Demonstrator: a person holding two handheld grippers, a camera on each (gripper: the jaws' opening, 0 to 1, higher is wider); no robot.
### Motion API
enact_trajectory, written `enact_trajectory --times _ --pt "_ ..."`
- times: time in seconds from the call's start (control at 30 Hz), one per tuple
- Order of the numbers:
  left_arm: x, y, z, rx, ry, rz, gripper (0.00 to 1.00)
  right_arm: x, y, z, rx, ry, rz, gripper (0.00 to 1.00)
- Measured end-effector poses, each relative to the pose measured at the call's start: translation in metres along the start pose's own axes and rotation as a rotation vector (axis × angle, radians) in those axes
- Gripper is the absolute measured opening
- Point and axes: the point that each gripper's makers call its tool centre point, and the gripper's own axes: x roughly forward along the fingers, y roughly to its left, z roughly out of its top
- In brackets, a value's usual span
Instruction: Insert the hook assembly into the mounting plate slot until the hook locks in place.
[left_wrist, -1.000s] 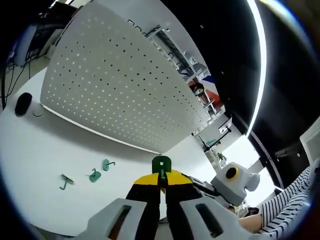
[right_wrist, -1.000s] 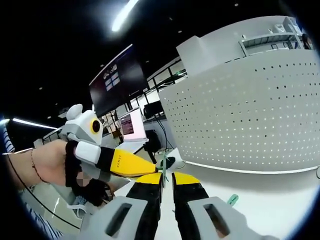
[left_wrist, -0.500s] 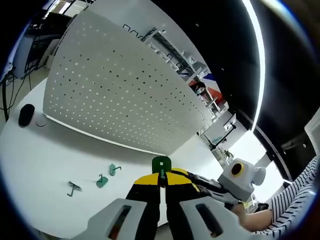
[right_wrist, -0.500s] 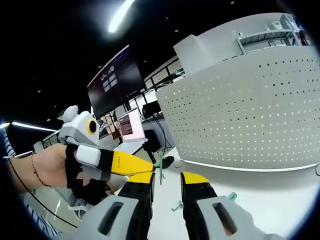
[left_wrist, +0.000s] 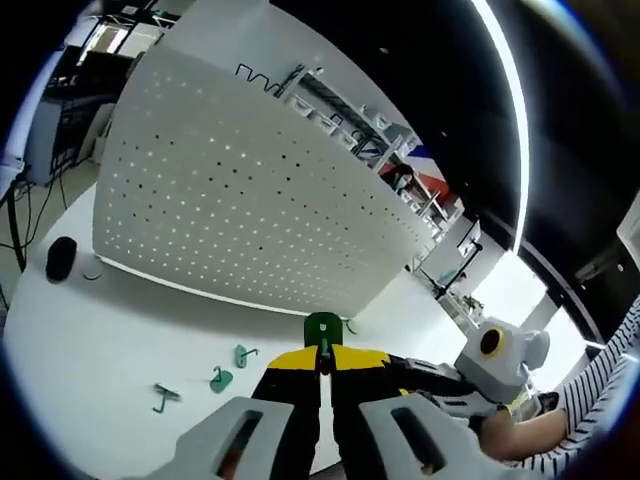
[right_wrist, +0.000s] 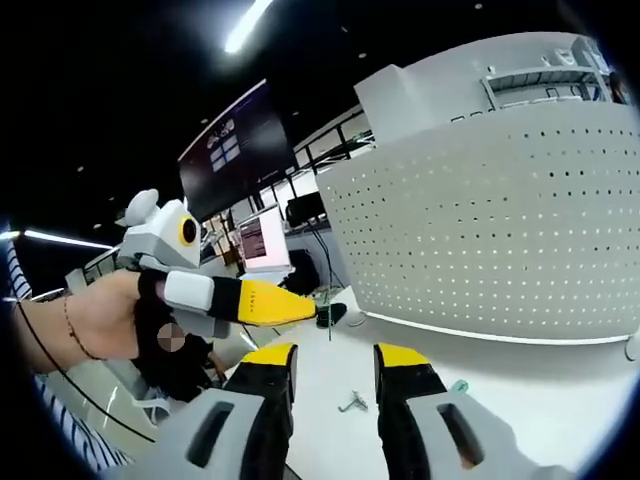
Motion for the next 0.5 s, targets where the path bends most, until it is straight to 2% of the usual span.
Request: enact_trajectory --times 0.13,0.2,0.3,0.5 --pt "0.001 0.002 0.008 0.031 -0.026 0.015 0.01 -0.004 -0.011 -0.009 0.006 0.016 -0.028 0.31" --pt "-0.001 0.002 0.021 0.099 -0.073 0.028 0.01 -0.01 -0.025 -0.01 -0.023 -0.005 -0.092 0.33" --pt "-0.005 0.008 0.033 0.163 -0.1 0.08 0.01 -0.018 -0.04 -0.02 -0.051 0.018 -0.148 0.38" --pt "-0.009 0.015 0.047 0.168 -0.158 0.109 0.01 -0.031 -0.061 -0.029 -0.046 0.042 -0.21 0.45"
